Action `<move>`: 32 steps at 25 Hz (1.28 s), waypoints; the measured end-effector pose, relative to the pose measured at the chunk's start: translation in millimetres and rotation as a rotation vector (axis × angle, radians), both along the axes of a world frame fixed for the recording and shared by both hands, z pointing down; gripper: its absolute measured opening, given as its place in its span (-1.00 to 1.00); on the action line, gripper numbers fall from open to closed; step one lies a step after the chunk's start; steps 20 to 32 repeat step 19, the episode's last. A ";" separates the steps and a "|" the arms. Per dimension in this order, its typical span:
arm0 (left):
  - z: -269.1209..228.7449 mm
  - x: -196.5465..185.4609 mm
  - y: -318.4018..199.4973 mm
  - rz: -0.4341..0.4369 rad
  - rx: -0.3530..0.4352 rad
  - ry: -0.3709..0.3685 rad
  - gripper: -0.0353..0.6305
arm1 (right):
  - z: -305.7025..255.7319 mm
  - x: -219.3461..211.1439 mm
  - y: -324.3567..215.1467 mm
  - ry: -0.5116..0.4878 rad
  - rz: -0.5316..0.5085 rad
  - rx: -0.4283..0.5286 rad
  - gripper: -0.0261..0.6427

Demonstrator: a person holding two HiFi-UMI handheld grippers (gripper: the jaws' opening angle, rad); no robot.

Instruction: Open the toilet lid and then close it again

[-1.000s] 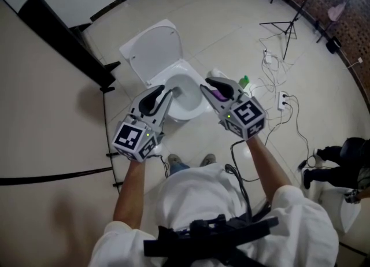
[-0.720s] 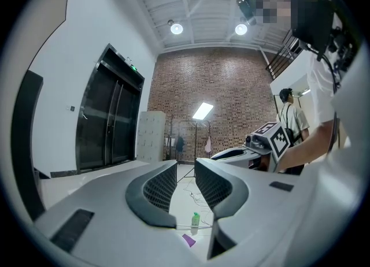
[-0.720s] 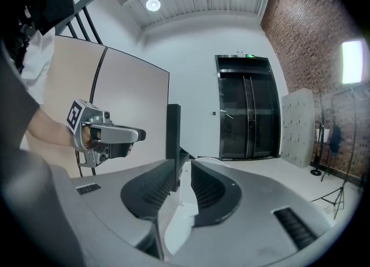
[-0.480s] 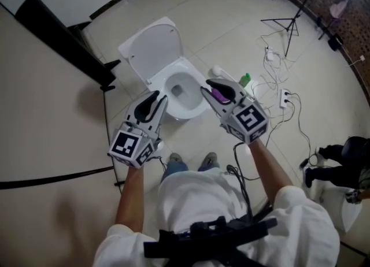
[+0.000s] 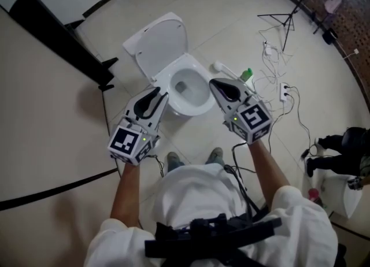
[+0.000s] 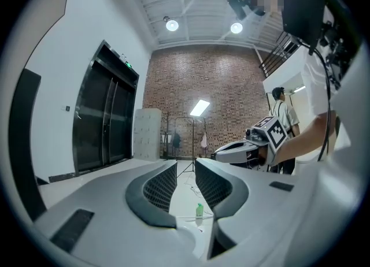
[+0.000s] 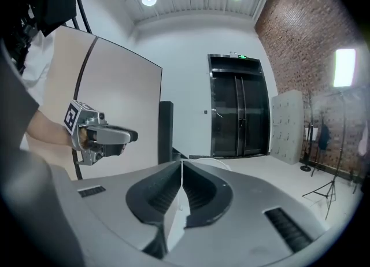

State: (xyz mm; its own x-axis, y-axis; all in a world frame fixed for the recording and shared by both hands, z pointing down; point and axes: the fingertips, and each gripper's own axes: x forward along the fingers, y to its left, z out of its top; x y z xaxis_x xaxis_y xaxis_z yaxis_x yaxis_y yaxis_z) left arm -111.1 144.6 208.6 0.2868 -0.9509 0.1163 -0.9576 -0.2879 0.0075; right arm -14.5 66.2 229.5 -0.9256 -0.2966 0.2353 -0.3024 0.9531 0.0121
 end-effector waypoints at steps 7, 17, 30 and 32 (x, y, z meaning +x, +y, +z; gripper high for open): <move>2.1 -16.0 10.6 0.033 -0.002 0.012 -0.62 | 2.1 -12.7 16.4 0.014 0.040 -0.009 -0.89; -4.1 9.8 17.3 0.064 0.016 0.007 -0.62 | -10.2 3.7 18.7 -0.012 0.060 0.019 -0.89; -4.3 15.3 16.9 0.068 0.018 0.009 -0.62 | -10.3 6.7 17.6 -0.011 0.061 0.022 -0.89; -4.3 15.3 16.9 0.068 0.018 0.009 -0.62 | -10.3 6.7 17.6 -0.011 0.061 0.022 -0.89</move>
